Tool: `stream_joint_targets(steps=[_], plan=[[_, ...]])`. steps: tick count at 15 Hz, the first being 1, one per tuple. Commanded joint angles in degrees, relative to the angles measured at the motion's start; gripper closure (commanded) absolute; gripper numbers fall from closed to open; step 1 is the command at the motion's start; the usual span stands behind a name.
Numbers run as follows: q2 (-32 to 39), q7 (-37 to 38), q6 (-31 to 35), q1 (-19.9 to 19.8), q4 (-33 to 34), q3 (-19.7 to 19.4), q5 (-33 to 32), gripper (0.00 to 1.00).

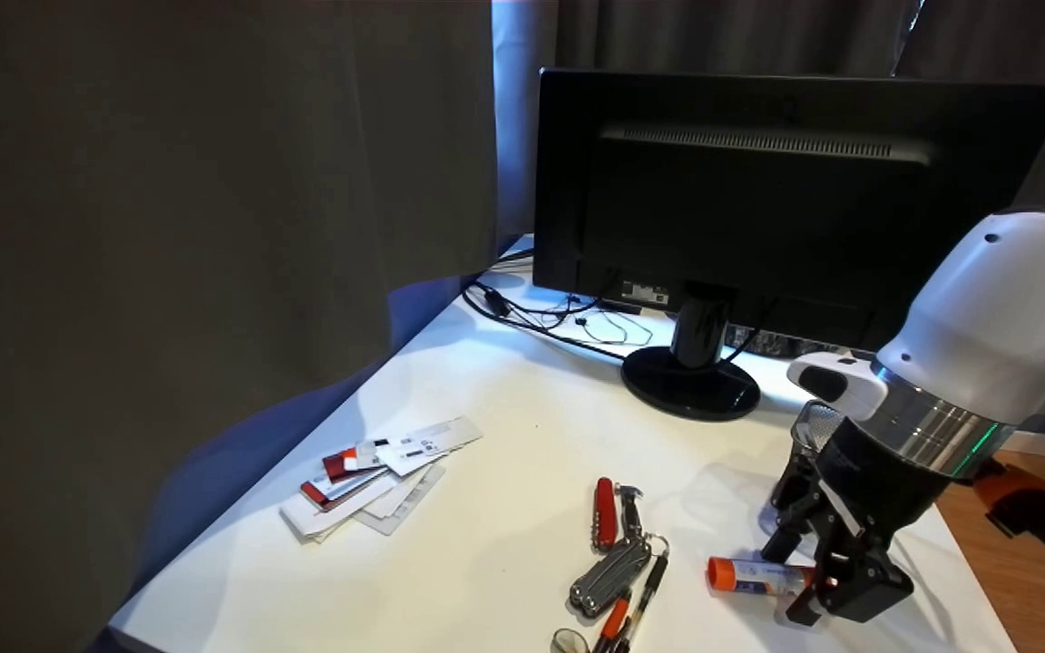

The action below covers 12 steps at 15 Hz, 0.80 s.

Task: Place the basket upright then pick up the green pen and glue stick from the counter and put them in the basket

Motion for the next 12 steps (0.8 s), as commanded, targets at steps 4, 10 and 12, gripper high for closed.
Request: stream_joint_targets(steps=[4, 10, 12], plan=[[-0.13, -0.47, -3.05, 1.85, 1.61, -1.57, 0.01, 0.87], [-0.98, -0.66, -2.77, 0.78, 1.21, -0.08, 0.85, 0.91], [-2.44, -0.2, -2.78, 0.24, 0.51, 0.61, 1.42, 0.91]])
